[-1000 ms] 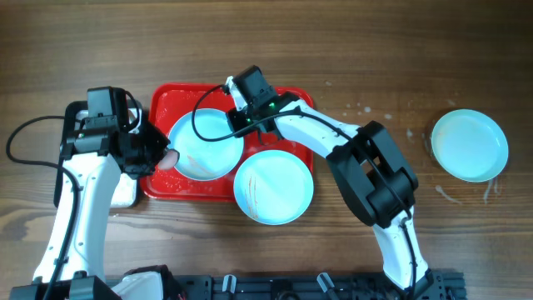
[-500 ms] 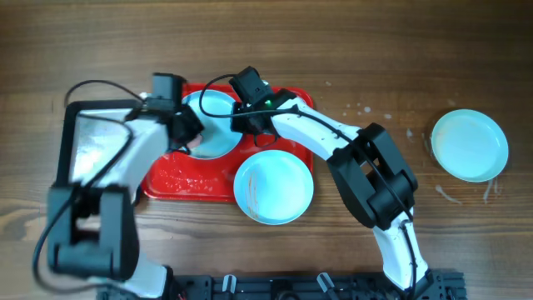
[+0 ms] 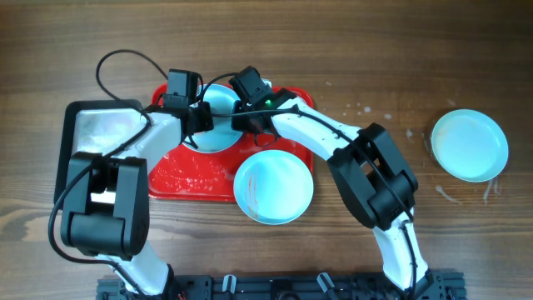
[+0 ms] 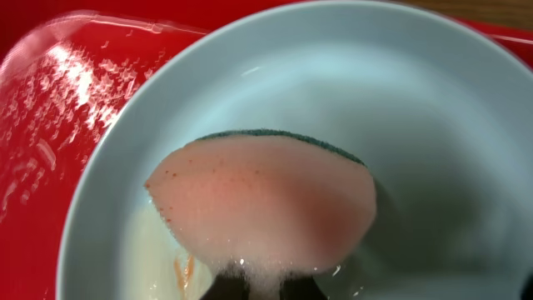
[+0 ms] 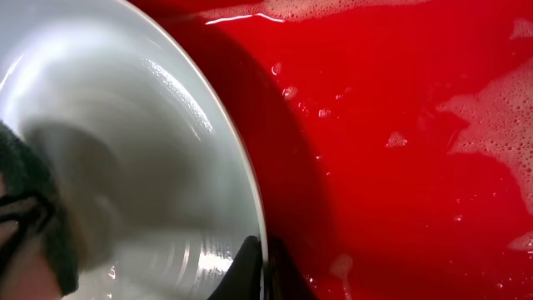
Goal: Clean dirty plates on tray and stack at the side
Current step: 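Scrub the plate surface with the sponge in circles using the left gripper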
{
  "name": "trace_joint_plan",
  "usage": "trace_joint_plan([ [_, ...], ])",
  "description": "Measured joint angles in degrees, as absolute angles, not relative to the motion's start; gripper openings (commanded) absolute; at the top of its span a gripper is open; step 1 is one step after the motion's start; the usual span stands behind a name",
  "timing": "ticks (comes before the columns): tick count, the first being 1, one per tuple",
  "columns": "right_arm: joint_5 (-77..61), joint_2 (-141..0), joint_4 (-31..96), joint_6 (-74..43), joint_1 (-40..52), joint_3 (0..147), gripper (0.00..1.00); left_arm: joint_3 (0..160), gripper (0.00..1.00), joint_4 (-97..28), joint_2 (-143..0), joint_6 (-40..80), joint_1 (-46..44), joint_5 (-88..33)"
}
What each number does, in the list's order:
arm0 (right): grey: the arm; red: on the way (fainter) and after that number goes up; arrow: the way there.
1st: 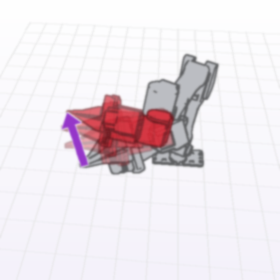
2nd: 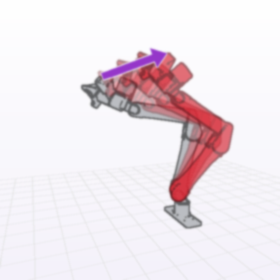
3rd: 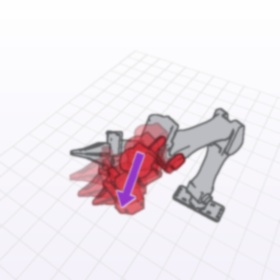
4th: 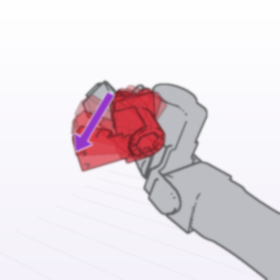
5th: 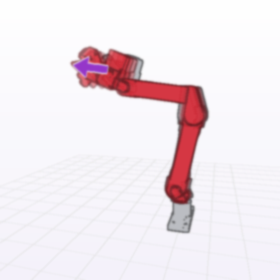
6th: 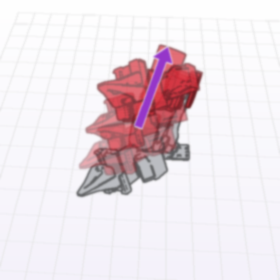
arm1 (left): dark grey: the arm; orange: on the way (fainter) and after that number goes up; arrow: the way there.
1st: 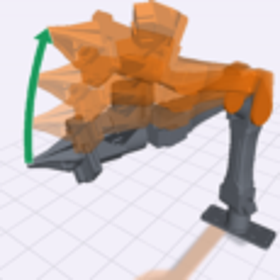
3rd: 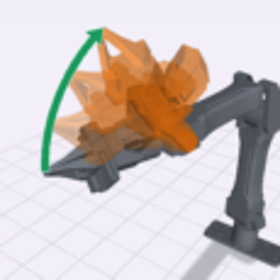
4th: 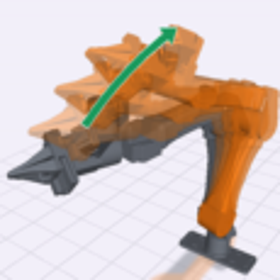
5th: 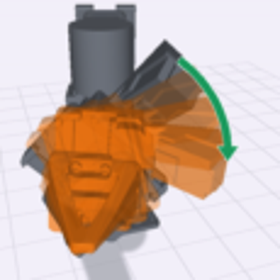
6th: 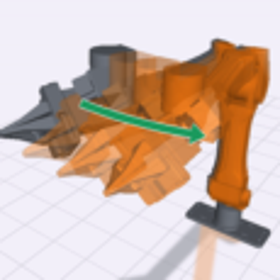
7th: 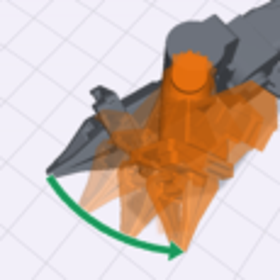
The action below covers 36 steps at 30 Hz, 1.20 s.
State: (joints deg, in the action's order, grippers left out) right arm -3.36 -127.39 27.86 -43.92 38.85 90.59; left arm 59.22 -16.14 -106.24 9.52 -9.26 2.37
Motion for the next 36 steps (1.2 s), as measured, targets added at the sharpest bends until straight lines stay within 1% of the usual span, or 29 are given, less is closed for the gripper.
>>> trace_joint_plan([
  [4,-3.4,-127.4,27.8,-43.7,38.9,90.6,0.04,59.2,0.04,-13.1,-106.9,1.4,-9.2,-2.1],
  [8,-3.4,-127.4,27.8,-43.5,38.9,90.6,0.04,59.4,0.04,-14.0,-106.9,1.3,-9.3,-0.2],
  [13,-3.4,-127.4,27.8,-43.5,38.9,90.6,0.04,60.3,0.04,-19.9,-106.9,3.7,-10.5,17.7],
  [16,-3.4,-127.4,27.6,-43.5,38.9,90.6,0.04,60.1,0.04,-19.5,-107.3,4.1,-10.8,22.2],
  [18,-3.4,-127.4,27.5,-43.5,38.9,90.6,0.04,59.7,0.04,-18.2,-107.3,4.2,-10.9,22.6],
  [20,-3.4,-127.4,27.5,-43.5,38.9,90.6,0.04,59.4,0.04,-16.6,-107.3,4.0,-10.8,21.1],
  [22,-3.4,-127.4,27.5,-43.5,39.0,90.6,0.04,59.2,0.04,-13.7,-107.4,3.5,-10.1,16.6],
  [23,-3.4,-127.4,27.6,-43.5,39.0,90.6,0.04,59.2,0.04,-11.7,-107.6,3.1,-9.5,12.9],
  [24,-3.4,-127.4,27.6,-43.4,39.0,90.6,0.04,59.2,0.04,-8.8,-108.1,2.2,-9.0,6.3],
  [26,-3.3,-127.4,27.7,-43.1,38.9,90.6,0.04,59.2,0.04,-6.5,-108.8,1.2,-8.9,-0.9],
  [29,-3.2,-127.4,27.7,-42.6,38.9,90.6,0.04,60.0,0.04,-7.5,-109.5,-0.1,-9.1,-8.3],
  [31,-3.0,-127.4,27.7,-42.3,38.9,90.6,0.04,60.8,0.04,-10.6,-109.6,0.1,-9.1,-8.8],
  [32,-2.9,-127.3,27.9,-42.0,38.8,90.6,0.04,61.6,0.04,-14.0,-109.4,0.5,-9.3,-8.0],
  [36,-2.9,-127.3,27.8,-41.1,38.9,90.6,0.04,64.3,0.04,-26.7,-108.6,4.8,-10.3,-1.3],
])
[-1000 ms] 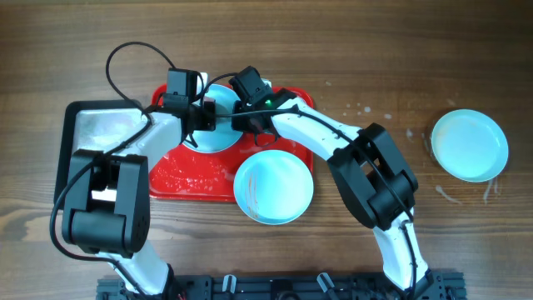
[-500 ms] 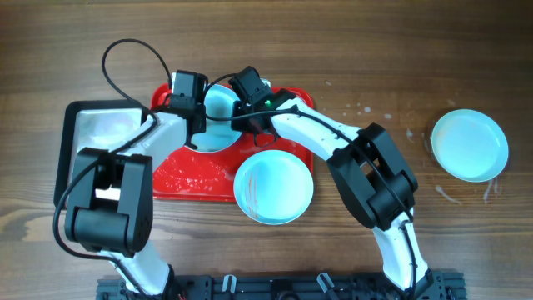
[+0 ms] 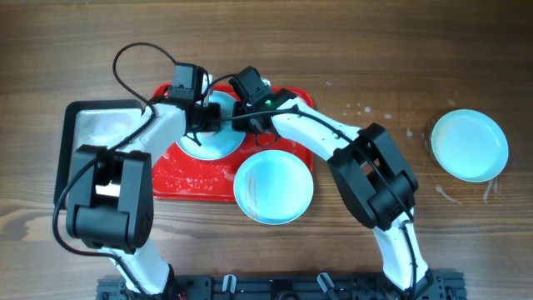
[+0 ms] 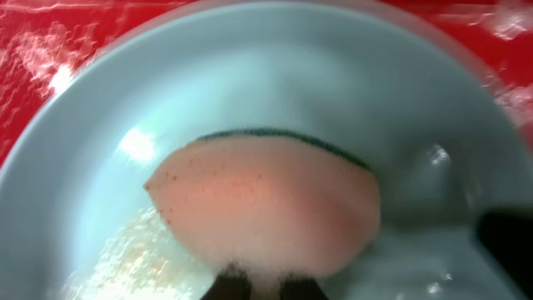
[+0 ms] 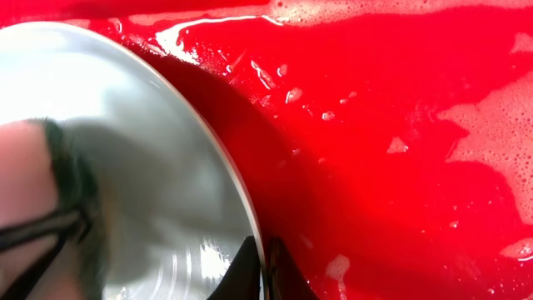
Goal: Clean dirty plates on tray and stack at the side
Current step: 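Scrub the plate surface with the sponge in circles using the left gripper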
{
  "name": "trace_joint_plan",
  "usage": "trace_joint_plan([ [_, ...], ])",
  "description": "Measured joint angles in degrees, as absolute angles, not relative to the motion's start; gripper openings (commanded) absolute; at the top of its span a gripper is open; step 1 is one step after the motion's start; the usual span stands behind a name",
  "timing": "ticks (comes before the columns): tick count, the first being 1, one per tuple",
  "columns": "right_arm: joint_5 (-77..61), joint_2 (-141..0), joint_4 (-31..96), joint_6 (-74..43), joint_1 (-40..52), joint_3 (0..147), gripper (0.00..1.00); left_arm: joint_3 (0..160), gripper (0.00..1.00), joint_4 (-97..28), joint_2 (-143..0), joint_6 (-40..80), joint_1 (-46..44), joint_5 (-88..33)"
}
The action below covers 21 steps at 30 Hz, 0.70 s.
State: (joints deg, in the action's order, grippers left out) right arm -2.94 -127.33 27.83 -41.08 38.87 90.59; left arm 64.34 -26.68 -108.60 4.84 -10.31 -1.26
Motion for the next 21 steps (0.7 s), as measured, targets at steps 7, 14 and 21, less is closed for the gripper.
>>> trace_joint_plan([
  [7,-3.0,-127.3,27.8,-40.8,38.9,90.6,0.04,64.6,0.04,-32.7,-107.9,14.5,-10.6,12.3],
  [14,-3.1,-127.3,27.4,-40.9,38.9,90.6,0.04,62.3,0.04,-28.6,-107.8,24.2,-11.4,19.5],
  [21,-3.2,-127.3,27.4,-40.9,38.9,90.6,0.04,58.0,0.04,-23.3,-106.5,21.1,-13.0,20.4],
])
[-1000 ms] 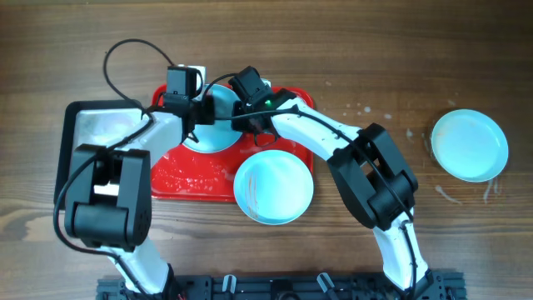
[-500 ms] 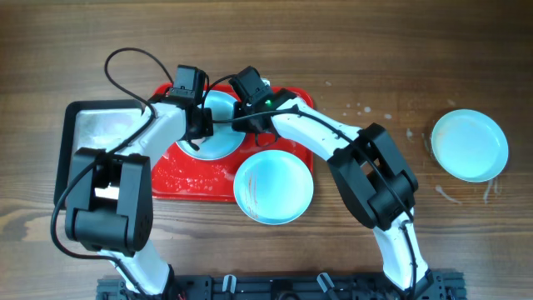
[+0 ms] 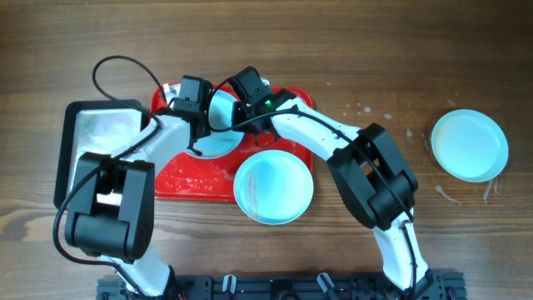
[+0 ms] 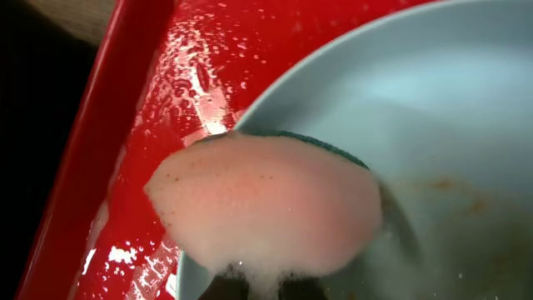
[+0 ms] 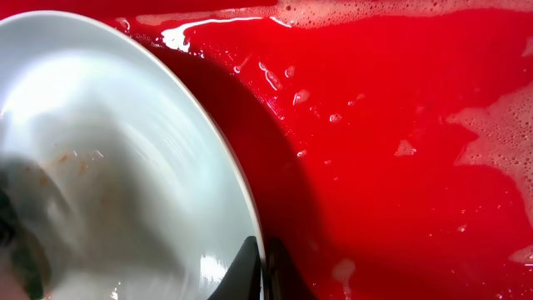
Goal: Clean dirty plates on tray and stack at the side
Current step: 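Scrub the plate surface with the sponge in circles using the left gripper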
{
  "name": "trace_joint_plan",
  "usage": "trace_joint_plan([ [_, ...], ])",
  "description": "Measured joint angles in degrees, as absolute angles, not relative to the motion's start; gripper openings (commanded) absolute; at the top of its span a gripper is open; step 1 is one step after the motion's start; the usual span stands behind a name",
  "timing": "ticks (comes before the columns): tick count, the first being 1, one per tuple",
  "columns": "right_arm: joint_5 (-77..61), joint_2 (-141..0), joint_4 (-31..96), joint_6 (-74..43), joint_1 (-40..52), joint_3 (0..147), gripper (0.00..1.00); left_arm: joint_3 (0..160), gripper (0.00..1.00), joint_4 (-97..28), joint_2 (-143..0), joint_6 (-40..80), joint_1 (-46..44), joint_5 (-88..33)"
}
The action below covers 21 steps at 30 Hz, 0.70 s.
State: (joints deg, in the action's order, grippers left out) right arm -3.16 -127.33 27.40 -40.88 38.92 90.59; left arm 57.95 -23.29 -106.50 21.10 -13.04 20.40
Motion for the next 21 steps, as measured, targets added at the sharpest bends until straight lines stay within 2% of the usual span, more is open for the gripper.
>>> trace_joint_plan([
  [8,-1.1,-127.3,27.6,-40.2,37.8,90.6,0.04,58.0,0.04,-24.6,-105.8,3.5,-18.2,14.5],
  [15,-1.0,-127.3,27.6,-40.2,37.8,90.6,0.04,57.6,0.04,-23.3,-105.5,-3.6,-19.8,12.7],
  [21,0.7,-127.2,27.6,-40.0,37.0,90.5,0.04,54.4,0.04,-6.3,-106.6,-2.0,-20.5,10.9],
])
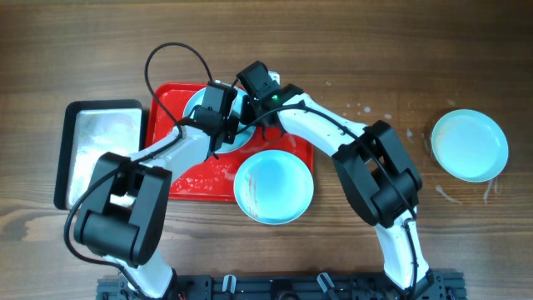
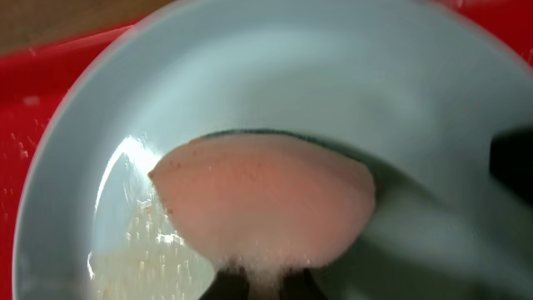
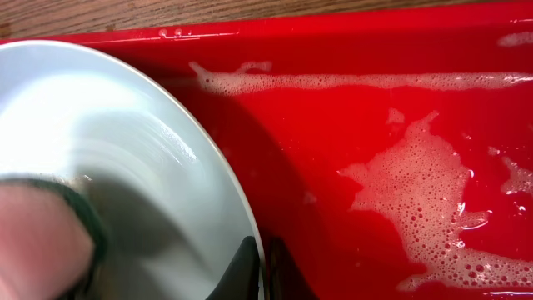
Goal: Clean dirty plates on tray and stack at the side
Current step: 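Scrub the plate surface with the sponge in circles using the left gripper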
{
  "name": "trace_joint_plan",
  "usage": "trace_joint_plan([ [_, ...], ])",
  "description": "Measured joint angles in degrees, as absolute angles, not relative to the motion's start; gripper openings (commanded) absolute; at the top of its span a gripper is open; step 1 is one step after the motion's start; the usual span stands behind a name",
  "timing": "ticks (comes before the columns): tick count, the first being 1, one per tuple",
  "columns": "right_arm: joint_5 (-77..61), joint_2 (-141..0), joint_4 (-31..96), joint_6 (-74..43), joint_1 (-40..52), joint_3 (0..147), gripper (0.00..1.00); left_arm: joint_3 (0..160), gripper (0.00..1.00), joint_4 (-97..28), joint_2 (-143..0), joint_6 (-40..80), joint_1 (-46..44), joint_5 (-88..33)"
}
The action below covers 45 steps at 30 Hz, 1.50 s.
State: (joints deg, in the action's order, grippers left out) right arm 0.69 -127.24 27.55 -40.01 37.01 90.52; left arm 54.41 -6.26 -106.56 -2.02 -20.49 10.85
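Note:
A light blue plate [image 1: 196, 103] lies at the back of the red tray [image 1: 175, 171]. My left gripper [image 2: 265, 279] is shut on a pink sponge [image 2: 265, 198] with a green scouring side, pressed foamy into the plate's inside [image 2: 250, 75]. My right gripper [image 3: 262, 260] is shut on this plate's rim [image 3: 208, 158], one finger inside and one outside. From overhead both grippers, left [image 1: 228, 118] and right [image 1: 248, 115], meet over the plate. A second blue plate [image 1: 273, 187] overlaps the tray's front edge. A third blue plate [image 1: 470, 145] rests on the table far right.
A black basin [image 1: 96, 150] with soapy water stands left of the tray. Foam and water cover the tray floor [image 3: 433, 192]. The tray's back wall [image 3: 375, 33] runs just behind the plate, with wooden table beyond. Water drops spot the table near the right plate.
The sponge was at the plate's left rim over the tray floor; now it sits inside the plate. Both grippers and the plate stand further back in the tray. The right gripper still holds the rim.
At the oldest moment the sponge was pressed inside the plate with my right gripper on the rim. It was then still inside, then at the left rim, showing brown specks on the plate. Now it is inside again and the plate is nearer the back wall.

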Motion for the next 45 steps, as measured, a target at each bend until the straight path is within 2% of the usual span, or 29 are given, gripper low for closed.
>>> trace_joint_plan([
  [6,1.4,-127.2,27.0,-40.5,36.5,90.5,0.04,53.5,0.04,1.1,-107.9,1.6,-20.9,12.7],
  [14,1.6,-127.2,27.0,-40.4,36.6,90.5,0.04,54.6,0.04,-1.1,-108.4,15.9,-20.5,15.0],
  [18,1.5,-127.2,27.0,-40.4,36.8,90.5,0.04,56.4,0.04,-5.8,-108.0,21.9,-15.0,3.4],
  [25,1.1,-127.2,27.0,-40.4,37.9,90.5,0.04,56.2,0.04,-9.0,-108.8,26.4,-1.9,-25.6],
  [32,1.1,-127.2,27.0,-40.4,37.9,90.5,0.05,58.0,0.04,-12.1,-111.2,26.9,-1.6,-37.3],
  [36,1.1,-127.2,27.0,-40.2,37.9,90.5,0.04,60.2,0.04,-12.9,-112.2,26.9,-5.1,-37.4],
  [39,0.3,-127.2,26.8,-40.2,38.0,90.5,0.04,61.1,0.04,-12.9,-112.3,26.9,-6.2,-32.4],
  [45,0.1,-127.3,26.6,-40.2,38.1,90.5,0.04,63.1,0.04,-12.2,-111.2,27.2,-7.1,-11.8],
])
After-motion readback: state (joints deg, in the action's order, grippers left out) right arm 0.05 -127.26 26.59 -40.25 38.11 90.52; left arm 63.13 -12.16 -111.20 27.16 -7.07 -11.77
